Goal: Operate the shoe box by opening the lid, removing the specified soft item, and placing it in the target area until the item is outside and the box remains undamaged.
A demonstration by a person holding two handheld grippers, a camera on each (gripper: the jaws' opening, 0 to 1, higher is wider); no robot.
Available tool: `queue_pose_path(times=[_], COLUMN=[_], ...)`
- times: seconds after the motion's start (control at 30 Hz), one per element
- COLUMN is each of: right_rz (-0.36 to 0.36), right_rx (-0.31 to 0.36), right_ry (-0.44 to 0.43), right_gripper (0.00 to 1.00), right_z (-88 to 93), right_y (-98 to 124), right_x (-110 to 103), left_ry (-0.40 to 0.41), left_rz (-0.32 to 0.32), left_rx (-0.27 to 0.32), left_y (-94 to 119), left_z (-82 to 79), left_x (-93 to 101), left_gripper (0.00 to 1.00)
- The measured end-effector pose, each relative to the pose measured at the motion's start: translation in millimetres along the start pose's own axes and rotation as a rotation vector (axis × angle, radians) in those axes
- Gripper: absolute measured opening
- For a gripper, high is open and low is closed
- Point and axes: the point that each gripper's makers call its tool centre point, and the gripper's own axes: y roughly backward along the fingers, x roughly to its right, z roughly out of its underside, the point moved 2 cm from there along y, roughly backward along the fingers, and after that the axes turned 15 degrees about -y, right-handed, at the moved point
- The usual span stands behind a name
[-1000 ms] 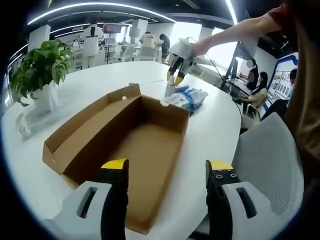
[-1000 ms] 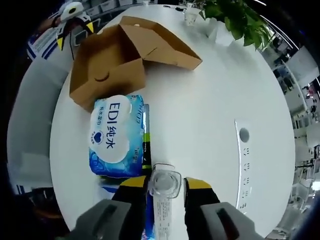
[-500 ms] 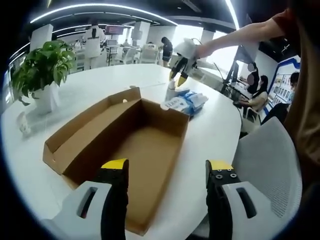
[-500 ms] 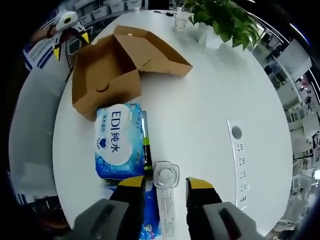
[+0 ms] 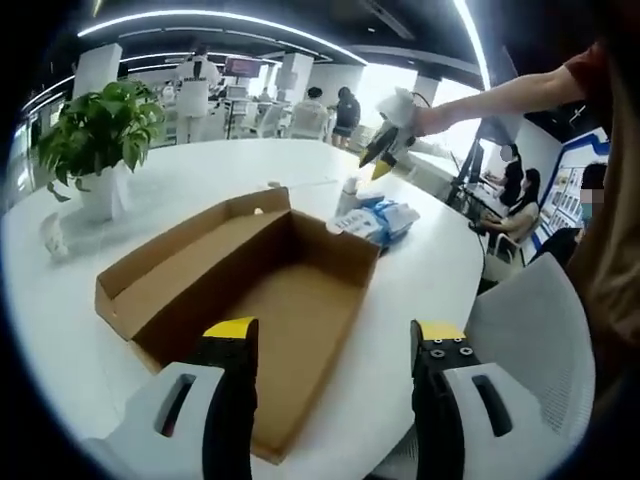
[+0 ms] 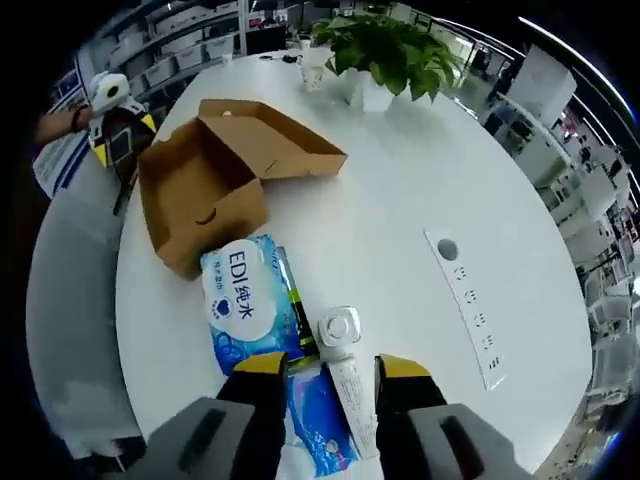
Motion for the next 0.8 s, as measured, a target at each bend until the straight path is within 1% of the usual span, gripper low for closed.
queue_pose_path(times=[0.07, 0.13, 0.2, 0.23, 0.3, 0.37, 0.4, 0.5, 0.57, 0.63, 0.67, 0.73, 0.8], right_rz=[0.002, 0.002, -0.004, -0.010, -0.009, -0.011, -0.010, -0.007, -0.004, 0.018, 0.014, 0.029, 0.021], right_rx=[0.028, 0.071, 0.121, 0.157, 0.200, 0.228, 0.254, 0.273, 0.310, 0.362, 0.367, 0.386, 0.402], right_ry=[-0.035, -0.081, -0.142, -0.184, -0.241, -0.274, -0.302, -0.318, -0.340, -0.380, -0.378, -0.392, -0.410], right_gripper=[0.31, 0.32, 0.32, 0.32, 0.32, 0.32, 0.32, 0.32, 0.32, 0.32, 0.32, 0.32, 0.33], right_z=[-1.0, -3.2, -6.1, -7.9, -7.9, -7.1, -6.7, -2.7, -2.6, -2.9, -1.3, 2.4, 5.1], right_y=[5, 10, 15, 17, 21, 23, 25, 27, 29, 30, 29, 27, 25], right_x=[-1, -2, -5, -6, -8, -10, -11, -15, -20, -25, -30, -38, -45], left_ry=[0.007, 0.009, 0.009, 0.011, 0.015, 0.019, 0.022, 0.029, 0.038, 0.050, 0.057, 0.070, 0.076], left_rz=[-0.004, -0.006, -0.009, -0.010, -0.012, -0.017, -0.021, -0.027, -0.037, -0.056, -0.063, -0.075, -0.089], left_rx=[0.008, 0.012, 0.014, 0.018, 0.022, 0.026, 0.029, 0.031, 0.035, 0.040, 0.043, 0.050, 0.052], left_y=[2, 3, 4, 4, 5, 6, 7, 9, 10, 11, 11, 12, 13], left_z=[-1.3, -1.8, -2.1, -2.7, -3.3, -3.6, -3.6, -2.1, -0.9, -0.2, -0.2, -0.8, -0.3], left_x=[0.8, 1.8, 3.3, 3.1, 4.1, 5.4, 5.8, 5.5, 3.7, 1.1, 0.2, -1.0, -3.8], left_gripper=[0.62, 0.62, 0.62, 0.62, 0.62, 0.62, 0.62, 0.62, 0.62, 0.62, 0.62, 0.62, 0.62])
